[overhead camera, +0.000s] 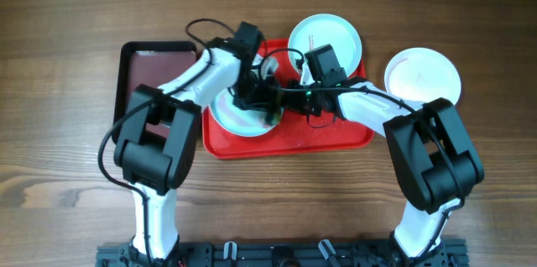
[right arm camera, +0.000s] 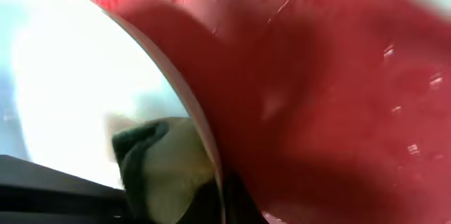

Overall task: Clean dirty plates on tray and stack at the side
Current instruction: 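Scrub the blue plate with the sponge in the left gripper, then lift the sponge up and away to the left of the tray, then tilt the blue plate up with the right gripper and lift it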

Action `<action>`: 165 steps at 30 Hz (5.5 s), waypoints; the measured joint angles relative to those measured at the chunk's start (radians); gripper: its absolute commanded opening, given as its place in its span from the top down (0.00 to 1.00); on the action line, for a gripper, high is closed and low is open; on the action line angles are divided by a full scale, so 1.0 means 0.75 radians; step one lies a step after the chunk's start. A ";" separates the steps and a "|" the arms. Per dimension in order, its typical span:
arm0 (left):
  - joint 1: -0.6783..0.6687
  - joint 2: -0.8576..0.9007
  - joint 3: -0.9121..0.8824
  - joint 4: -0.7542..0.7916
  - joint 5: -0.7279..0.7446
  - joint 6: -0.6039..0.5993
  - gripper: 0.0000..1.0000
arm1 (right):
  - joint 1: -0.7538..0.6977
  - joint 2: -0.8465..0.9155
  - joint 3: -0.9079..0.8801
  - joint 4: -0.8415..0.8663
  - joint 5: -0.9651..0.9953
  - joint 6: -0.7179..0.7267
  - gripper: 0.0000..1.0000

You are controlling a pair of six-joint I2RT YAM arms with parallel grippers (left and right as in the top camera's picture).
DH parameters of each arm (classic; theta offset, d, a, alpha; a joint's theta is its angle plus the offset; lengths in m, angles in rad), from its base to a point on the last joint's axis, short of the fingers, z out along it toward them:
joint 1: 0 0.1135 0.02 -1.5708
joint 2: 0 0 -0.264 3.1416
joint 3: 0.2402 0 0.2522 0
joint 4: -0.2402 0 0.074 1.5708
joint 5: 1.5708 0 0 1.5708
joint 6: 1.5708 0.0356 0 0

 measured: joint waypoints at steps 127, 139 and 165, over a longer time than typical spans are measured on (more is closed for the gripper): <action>0.280 -0.117 0.605 -0.697 -0.587 -0.175 0.96 | 0.752 -0.657 0.063 -0.481 2.412 -0.511 0.96; 0.280 -0.117 0.605 -0.696 -0.587 -0.175 0.96 | 0.769 -0.657 0.063 -0.293 2.591 -0.778 0.96; 0.280 -0.117 0.605 -0.702 -0.572 -0.175 0.96 | -0.146 -0.666 0.065 -0.638 0.506 -0.189 0.96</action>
